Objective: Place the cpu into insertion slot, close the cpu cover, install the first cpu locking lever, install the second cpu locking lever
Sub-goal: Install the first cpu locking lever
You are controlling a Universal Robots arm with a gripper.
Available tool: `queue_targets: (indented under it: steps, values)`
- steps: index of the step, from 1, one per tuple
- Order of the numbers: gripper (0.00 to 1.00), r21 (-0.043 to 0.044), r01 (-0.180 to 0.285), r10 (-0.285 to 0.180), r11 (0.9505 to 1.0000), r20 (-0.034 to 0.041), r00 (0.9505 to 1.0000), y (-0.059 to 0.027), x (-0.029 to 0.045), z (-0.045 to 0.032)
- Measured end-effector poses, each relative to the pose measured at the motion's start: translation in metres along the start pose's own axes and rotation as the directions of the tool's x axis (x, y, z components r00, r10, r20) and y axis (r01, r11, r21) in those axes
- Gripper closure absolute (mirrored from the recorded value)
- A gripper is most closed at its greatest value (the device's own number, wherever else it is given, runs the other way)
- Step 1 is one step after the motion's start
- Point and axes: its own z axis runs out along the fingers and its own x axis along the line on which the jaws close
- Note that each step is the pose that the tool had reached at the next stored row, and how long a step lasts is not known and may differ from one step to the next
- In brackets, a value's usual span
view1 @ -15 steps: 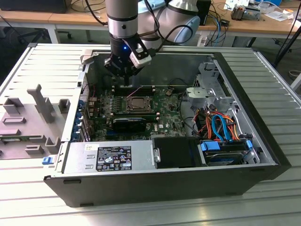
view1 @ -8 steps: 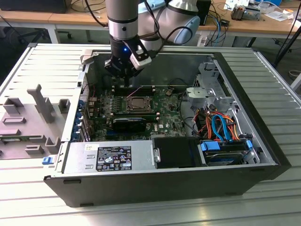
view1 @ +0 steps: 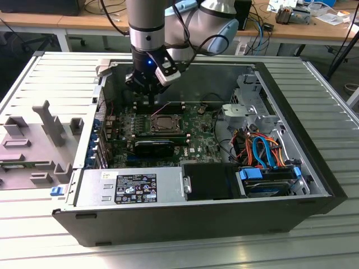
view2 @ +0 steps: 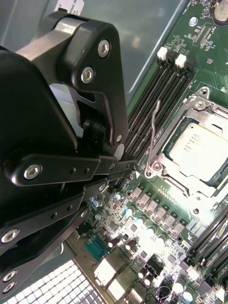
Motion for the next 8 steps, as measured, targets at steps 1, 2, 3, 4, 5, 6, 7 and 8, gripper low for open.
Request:
queue_targets:
  steps: [1, 2, 3, 4, 5, 6, 7, 8]
  values:
    - [0.89, 0.0000, 0.001, -0.001, 1.0000, 0.0001, 1.0000, 0.0000, -0.0002, 0.0010]
    - [0.89, 0.0000, 0.001, -0.001, 1.0000, 0.0000, 1.0000, -0.0001, -0.0003, 0.0018]
    - [0.89, 0.0002, 0.001, -0.001, 1.0000, -0.0001, 1.0000, -0.0001, -0.0005, 0.0033]
    - [0.89, 0.0002, 0.001, -0.001, 1.0000, 0.0000, 1.0000, -0.0001, -0.0006, 0.0043]
    - [0.89, 0.0002, 0.001, -0.001, 1.0000, -0.0001, 1.0000, -0.0002, -0.0007, 0.0052]
    - [0.89, 0.0002, 0.001, -0.001, 1.0000, -0.0001, 1.0000, -0.0002, -0.0008, 0.0061]
    - [0.89, 0.0002, 0.001, -0.001, 1.0000, 0.0000, 1.0000, -0.0001, -0.0009, 0.0069]
    - [0.89, 0.0002, 0.001, -0.001, 1.0000, -0.0001, 1.0000, 0.0001, -0.0012, 0.0079]
